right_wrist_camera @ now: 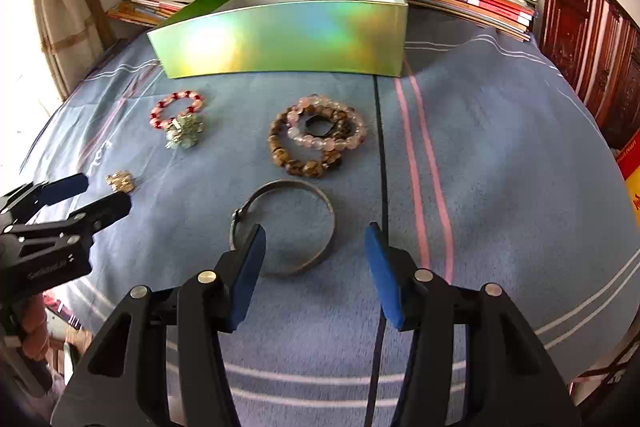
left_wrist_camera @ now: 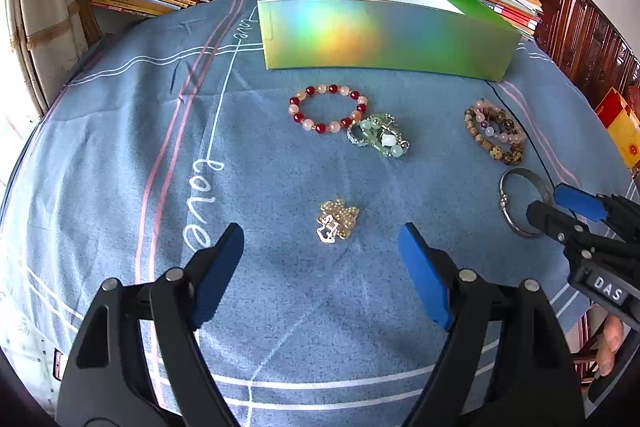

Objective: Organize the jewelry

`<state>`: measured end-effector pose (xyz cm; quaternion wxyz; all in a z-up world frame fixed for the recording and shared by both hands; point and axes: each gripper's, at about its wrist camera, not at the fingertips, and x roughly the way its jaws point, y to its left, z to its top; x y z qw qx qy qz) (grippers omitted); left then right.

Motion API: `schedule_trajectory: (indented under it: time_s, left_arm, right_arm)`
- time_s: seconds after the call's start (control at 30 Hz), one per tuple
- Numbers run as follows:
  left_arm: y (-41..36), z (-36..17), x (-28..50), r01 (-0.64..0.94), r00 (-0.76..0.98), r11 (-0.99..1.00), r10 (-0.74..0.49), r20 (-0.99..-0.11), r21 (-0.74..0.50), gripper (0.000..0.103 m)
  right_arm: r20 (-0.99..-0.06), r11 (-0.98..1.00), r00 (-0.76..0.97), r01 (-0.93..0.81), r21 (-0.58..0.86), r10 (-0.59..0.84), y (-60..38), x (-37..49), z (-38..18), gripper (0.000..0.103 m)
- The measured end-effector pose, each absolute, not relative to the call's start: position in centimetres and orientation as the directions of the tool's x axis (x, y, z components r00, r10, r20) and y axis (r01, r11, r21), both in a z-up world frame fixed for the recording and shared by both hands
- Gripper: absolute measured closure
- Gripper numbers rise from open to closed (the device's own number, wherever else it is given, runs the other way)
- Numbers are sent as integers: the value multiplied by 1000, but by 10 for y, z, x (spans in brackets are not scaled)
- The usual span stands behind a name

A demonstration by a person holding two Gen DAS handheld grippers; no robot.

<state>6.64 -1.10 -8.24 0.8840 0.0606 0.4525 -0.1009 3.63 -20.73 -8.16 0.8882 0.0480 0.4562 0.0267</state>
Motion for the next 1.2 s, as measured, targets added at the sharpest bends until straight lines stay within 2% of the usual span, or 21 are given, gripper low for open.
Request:
schedule_trajectory:
  time_s: [0.27, 0.37, 0.6, 1.03, 1.2]
  left_arm:
    - [-19, -87, 64, 197, 614, 979, -89, -784, 43, 23]
    - [-21, -94, 66, 199, 601, 979, -91, -794, 39, 22]
    - [-18, -97, 65, 181, 599, 983, -87, -796, 29, 13]
    - [-17, -99, 65, 171, 605, 985, -86, -791, 24, 9]
    - [-16, -100, 65, 175, 604, 984, -89, -792, 22, 5]
  right_arm:
    - [-789, 999, 614, 21, 25, 6, -199, 41, -85, 51]
    - [-787, 999, 617, 24, 26, 5, -197, 43, -86, 51]
    - [-786, 999, 618, 33, 20, -4, -196, 42, -86, 51]
    - [-777, 999, 629, 36, 22, -5, -195, 40, -86, 50]
    - [-777, 999, 630, 32, 22, -3, -193, 40, -87, 46]
